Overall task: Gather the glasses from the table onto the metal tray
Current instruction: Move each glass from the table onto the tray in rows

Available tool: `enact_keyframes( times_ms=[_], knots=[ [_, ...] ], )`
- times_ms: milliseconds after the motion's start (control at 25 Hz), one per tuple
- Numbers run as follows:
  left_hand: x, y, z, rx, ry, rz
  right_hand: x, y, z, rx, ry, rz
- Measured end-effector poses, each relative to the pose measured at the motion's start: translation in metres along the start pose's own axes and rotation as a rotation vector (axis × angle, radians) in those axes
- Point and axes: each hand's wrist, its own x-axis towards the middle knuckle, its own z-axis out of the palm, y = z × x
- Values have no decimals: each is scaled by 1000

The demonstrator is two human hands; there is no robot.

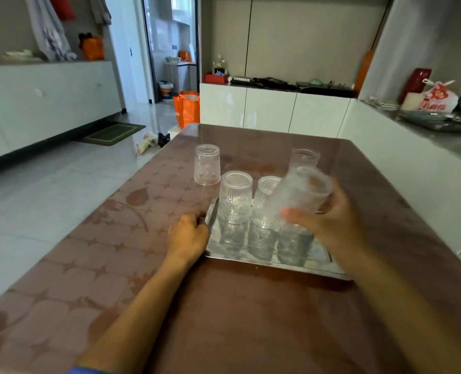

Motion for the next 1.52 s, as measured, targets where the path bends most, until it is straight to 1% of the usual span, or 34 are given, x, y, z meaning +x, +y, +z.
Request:
enact_keyframes(
  times_ms=[40,160,240,400,480,600,720,800,880,960,1040,1120,1240,1360,1520],
  knots=[
    [0,0,-1,-6,-6,7,-4,0,22,-28,-37,-3],
    [-1,1,-3,3,-11,15,-4,10,74,-80,-83,35],
    [-1,0,-3,1,-24,19,-1,18,93,-122,-91,77],
    [1,-4,-2,-8,-24,43,-3,28,109,-213,-135,76],
    [4,-4,-2,-10,-5,58,-3,32,110,-252,-142,72],
    [3,-4,-1,-33,-25,57,-5,34,109,-234,-160,64],
    [10,-5,-6,-143,-102,-39,-12,34,101,-214,-193,61],
    [35,-2,-15,-196,-83,-92,-19,35,90,-219,-195,49],
    [67,11,-27,-108,-13,-47,-30,37,79,-261,-191,13],
    [100,25,-32,-71,35,-10,-44,39,72,-306,-186,-71],
    [130,34,-26,-74,46,-28,-52,42,70,-378,-203,-156],
    [155,36,-16,-75,23,-56,-55,43,68,-420,-221,-202],
    [180,30,-7,-81,-4,-99,-55,40,68,-347,-197,-253],
    [195,26,3,-41,-21,-50,-53,44,66,-204,-143,-228],
    [201,32,8,-120,28,-22,-52,47,66,-188,-115,-195]
  ],
)
